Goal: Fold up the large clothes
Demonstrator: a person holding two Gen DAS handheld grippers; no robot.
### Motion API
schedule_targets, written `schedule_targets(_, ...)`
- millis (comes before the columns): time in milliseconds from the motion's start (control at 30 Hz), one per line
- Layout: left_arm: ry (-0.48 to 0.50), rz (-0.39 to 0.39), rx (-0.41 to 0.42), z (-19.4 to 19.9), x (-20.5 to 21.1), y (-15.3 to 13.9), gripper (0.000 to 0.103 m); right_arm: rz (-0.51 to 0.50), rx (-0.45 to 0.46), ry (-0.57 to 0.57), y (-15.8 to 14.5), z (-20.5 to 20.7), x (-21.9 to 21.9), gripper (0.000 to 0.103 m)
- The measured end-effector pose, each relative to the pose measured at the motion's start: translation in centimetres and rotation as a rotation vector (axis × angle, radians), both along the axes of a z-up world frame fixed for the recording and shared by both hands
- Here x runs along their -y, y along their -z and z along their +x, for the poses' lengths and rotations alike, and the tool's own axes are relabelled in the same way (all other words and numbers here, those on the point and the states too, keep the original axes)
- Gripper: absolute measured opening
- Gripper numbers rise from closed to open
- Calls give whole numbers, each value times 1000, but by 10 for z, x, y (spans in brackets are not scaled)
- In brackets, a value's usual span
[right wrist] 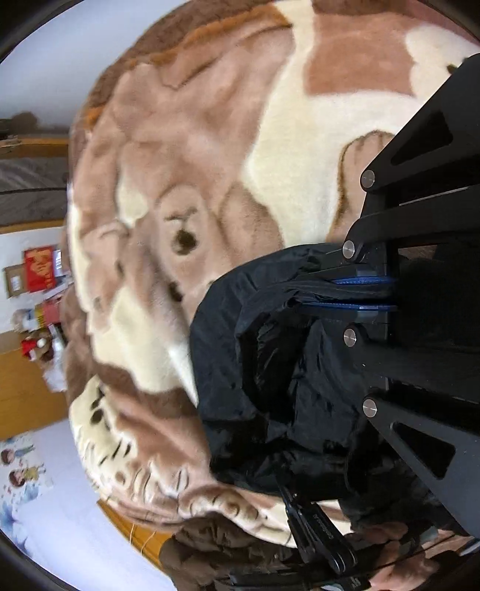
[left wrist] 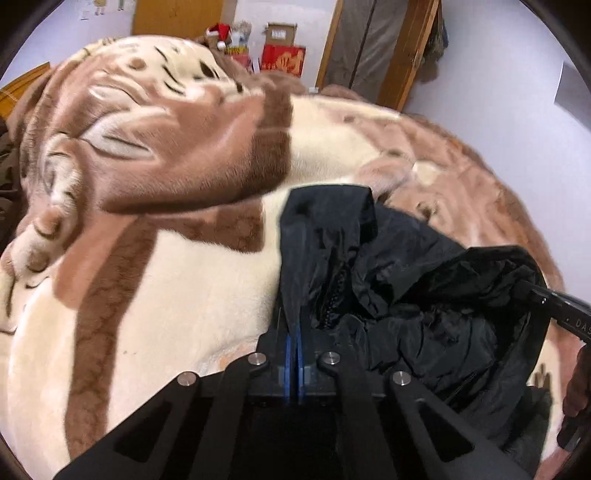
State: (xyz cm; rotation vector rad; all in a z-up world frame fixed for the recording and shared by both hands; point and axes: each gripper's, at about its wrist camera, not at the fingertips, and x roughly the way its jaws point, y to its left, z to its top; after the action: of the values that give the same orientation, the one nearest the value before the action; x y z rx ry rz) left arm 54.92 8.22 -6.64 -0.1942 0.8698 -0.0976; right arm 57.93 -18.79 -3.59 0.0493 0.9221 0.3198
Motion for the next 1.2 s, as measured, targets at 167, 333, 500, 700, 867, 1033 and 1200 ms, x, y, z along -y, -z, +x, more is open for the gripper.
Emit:
schedule_targets(167,-13,-81,94,-60,-19,-42,2,34,104,-24,-43,-58,3,7)
schedule_targets(333,-24,-143,141,-128,-34,-65,1,103,140,-32,-65,-133,13,7)
schedule_targets(500,-39,-166,127,-190,-39,-58,1,126,103,-14,-48,-203,20,7)
schedule_targets(700,-89,-196,33,-237,-43,-18,1,128,-11,15,-1,-242,26,7)
schedule_targets(867,-98,-144,-60,-256,-41,8,1,112,-84,18,25,-254,31,7)
schedule_targets(1033,-95,-111,-108,-283,-46,12,2,118,-132,39,32,-267,43,22)
schedule_targets(1200,-112,-101,-93,-311,-57,3,2,158,-125,73,24,-284,57,35)
